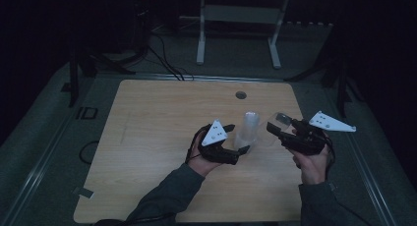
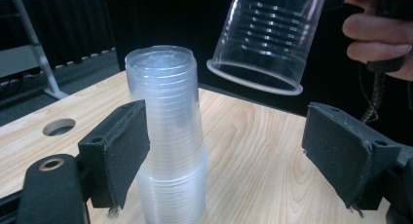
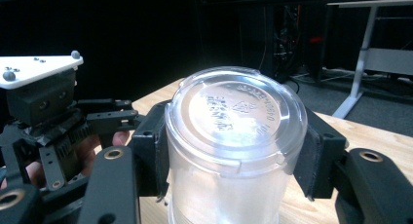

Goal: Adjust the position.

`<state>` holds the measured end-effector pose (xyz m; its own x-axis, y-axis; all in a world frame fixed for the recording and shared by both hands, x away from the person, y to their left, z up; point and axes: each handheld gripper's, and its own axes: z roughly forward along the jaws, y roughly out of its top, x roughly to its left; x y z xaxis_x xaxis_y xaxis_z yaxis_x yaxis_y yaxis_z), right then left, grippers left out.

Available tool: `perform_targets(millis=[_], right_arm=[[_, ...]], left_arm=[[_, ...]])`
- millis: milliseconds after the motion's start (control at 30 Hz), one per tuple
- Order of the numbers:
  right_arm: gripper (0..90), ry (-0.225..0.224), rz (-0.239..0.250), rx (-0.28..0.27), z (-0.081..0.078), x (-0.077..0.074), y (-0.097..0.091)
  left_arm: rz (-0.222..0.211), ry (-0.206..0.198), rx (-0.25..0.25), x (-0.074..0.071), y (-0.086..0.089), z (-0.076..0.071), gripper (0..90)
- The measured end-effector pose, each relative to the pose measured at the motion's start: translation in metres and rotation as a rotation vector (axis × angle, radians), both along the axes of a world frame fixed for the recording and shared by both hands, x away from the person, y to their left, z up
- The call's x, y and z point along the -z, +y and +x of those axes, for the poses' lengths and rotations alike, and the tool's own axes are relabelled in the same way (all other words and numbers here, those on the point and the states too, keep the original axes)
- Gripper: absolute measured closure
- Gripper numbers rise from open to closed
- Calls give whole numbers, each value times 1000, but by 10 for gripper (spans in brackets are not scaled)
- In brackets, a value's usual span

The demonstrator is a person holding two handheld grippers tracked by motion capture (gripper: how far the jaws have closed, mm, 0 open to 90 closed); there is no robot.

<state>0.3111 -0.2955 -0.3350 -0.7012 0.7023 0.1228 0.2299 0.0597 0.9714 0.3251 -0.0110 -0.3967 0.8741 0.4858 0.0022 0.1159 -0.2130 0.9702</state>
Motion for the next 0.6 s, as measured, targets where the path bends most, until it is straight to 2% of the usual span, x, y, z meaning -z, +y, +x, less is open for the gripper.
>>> perform_targets(millis=[367,600], right_arm=[[406,32,35,-19,-4,14,1],[406,50,27,-21,-1,20,5]], left_arm=[[-4,-14,18,0,-1,-2,185],[-6,-20,19,-2,0,-4,187]])
